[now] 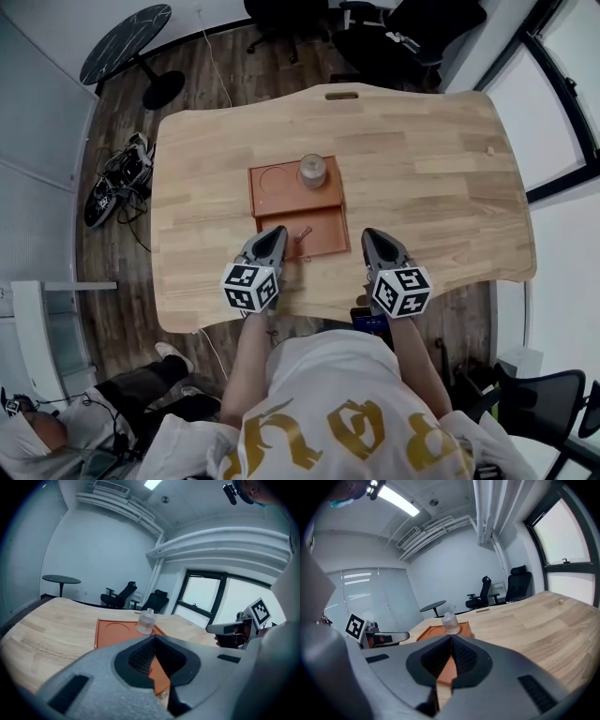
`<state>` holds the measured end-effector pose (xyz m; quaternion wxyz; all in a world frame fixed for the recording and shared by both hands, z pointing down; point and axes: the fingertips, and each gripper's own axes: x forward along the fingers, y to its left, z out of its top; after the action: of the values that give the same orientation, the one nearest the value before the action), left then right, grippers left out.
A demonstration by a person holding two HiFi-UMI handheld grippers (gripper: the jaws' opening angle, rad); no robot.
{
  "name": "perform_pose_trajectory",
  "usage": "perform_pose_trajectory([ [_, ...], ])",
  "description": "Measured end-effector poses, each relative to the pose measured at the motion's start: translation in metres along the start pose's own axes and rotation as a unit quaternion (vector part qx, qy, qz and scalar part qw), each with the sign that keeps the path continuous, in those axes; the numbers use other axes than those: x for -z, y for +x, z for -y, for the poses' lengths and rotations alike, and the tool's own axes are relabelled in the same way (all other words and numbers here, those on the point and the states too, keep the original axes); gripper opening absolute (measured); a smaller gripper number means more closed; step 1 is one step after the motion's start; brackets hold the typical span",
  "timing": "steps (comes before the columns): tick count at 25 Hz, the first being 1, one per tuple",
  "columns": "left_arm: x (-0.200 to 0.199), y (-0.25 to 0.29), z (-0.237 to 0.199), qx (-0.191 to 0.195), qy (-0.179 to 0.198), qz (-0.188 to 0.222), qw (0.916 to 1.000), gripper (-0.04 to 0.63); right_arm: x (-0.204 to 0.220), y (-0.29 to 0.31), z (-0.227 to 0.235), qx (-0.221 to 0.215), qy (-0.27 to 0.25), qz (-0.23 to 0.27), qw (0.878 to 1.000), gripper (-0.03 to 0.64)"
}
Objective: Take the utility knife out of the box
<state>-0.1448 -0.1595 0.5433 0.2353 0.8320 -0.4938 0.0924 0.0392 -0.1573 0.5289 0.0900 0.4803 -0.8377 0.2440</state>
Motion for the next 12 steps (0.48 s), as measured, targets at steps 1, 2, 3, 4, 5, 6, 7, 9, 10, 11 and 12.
perform_pose_trajectory([
  [1,0.002,0.002,0.000,0.002,-0.001,-0.004,1.0000,0.009,0.002,0.002,0.001,0.000,0.000,-0.004,1.000,0.012],
  [2,0.004,0.005,-0.001,0.004,-0.001,-0.009,0.9999,0.009,0.004,0.004,0.003,-0.001,0.001,-0.008,1.000,0.012],
  [3,0.007,0.008,-0.001,0.007,0.000,-0.016,0.9999,0.009,0.005,0.007,0.004,-0.001,0.001,-0.012,1.000,0.012],
  [4,0.010,0.011,-0.001,0.009,0.000,-0.024,0.9997,0.009,0.007,0.009,0.005,-0.003,0.003,-0.016,1.000,0.011],
  [5,0.014,0.015,-0.001,0.012,0.000,-0.034,0.9993,0.009,0.009,0.011,0.006,-0.005,0.004,-0.020,1.000,0.012],
  [6,0.019,0.019,-0.001,0.014,-0.001,-0.045,0.9989,0.009,0.010,0.013,0.006,-0.006,0.005,-0.023,1.000,0.012],
  [7,0.024,0.024,-0.001,0.015,-0.004,-0.055,0.9983,0.009,0.012,0.016,0.007,-0.008,0.006,-0.027,1.000,0.011],
  [9,0.032,0.031,-0.001,0.020,-0.010,-0.074,0.9970,0.009,0.016,0.021,0.010,-0.010,0.007,-0.035,0.999,0.012],
  [10,0.036,0.035,-0.001,0.022,-0.010,-0.082,0.9964,0.009,0.019,0.023,0.012,-0.010,0.007,-0.040,0.999,0.011],
  [11,0.039,0.038,-0.001,0.023,-0.008,-0.089,0.9958,0.009,0.021,0.025,0.014,-0.009,0.007,-0.044,0.999,0.011],
  [12,0.041,0.040,-0.001,0.024,-0.006,-0.095,0.9952,0.009,0.023,0.026,0.017,-0.009,0.008,-0.048,0.999,0.011],
])
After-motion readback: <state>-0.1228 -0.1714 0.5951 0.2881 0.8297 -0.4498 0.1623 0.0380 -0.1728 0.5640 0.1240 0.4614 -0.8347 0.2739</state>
